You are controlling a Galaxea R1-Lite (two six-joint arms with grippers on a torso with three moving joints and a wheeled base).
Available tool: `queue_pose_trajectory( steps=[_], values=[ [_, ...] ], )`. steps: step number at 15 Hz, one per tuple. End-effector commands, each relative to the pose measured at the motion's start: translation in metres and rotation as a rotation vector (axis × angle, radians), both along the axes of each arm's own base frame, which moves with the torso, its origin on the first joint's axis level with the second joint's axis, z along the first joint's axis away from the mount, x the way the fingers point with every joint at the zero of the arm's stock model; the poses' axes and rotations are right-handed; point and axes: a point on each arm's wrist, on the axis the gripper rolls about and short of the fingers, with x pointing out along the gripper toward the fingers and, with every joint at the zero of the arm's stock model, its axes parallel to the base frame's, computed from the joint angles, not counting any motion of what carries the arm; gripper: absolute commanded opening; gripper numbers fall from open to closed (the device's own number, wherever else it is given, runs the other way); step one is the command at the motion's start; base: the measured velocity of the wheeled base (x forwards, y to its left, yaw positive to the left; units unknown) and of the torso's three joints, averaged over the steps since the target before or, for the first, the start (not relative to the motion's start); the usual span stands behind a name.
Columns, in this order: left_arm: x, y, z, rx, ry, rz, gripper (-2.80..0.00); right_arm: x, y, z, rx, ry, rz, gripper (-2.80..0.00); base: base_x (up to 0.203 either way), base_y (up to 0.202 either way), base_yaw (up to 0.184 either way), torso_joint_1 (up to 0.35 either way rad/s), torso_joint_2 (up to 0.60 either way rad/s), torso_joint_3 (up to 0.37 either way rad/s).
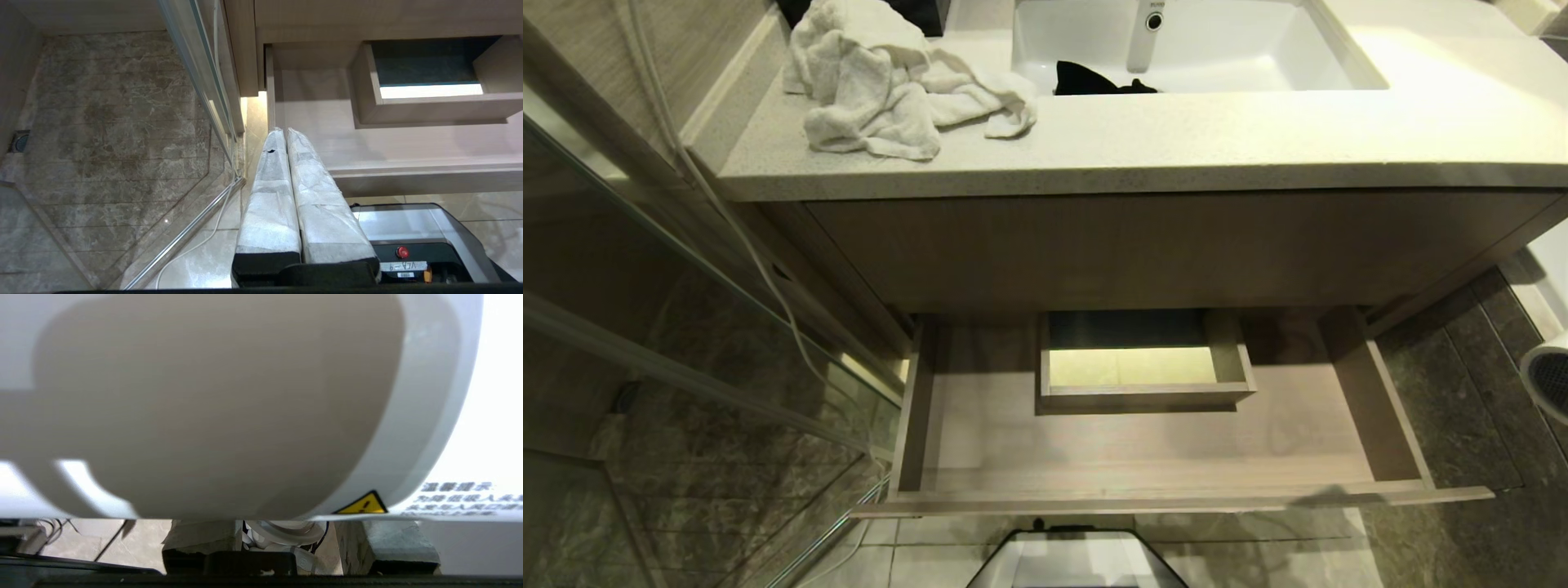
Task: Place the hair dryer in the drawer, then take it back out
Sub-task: Put it into the drawer
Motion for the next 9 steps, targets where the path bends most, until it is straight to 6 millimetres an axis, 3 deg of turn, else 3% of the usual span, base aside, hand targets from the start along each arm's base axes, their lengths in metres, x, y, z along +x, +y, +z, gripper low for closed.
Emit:
queue_pose_trajectory(
  steps=[1,9],
  values=[
    [0.0001,0.0,-0.0006,-0.001,0.003,0.0,-2.8,-0.0043,0.0025,-0.0015,0.006,-0.002,-0.003,-2.8,0.0,0.0,0.0,-0.286,0.5,0.217],
    [0.0001,0.0,-0.0006,-0.001,0.002,0.0,-2.8,-0.0097,0.0055,-0.004,0.02,-0.011,-0.016,-2.8,0.0,0.0,0.0,-0.32,0.54,0.213]
  ],
)
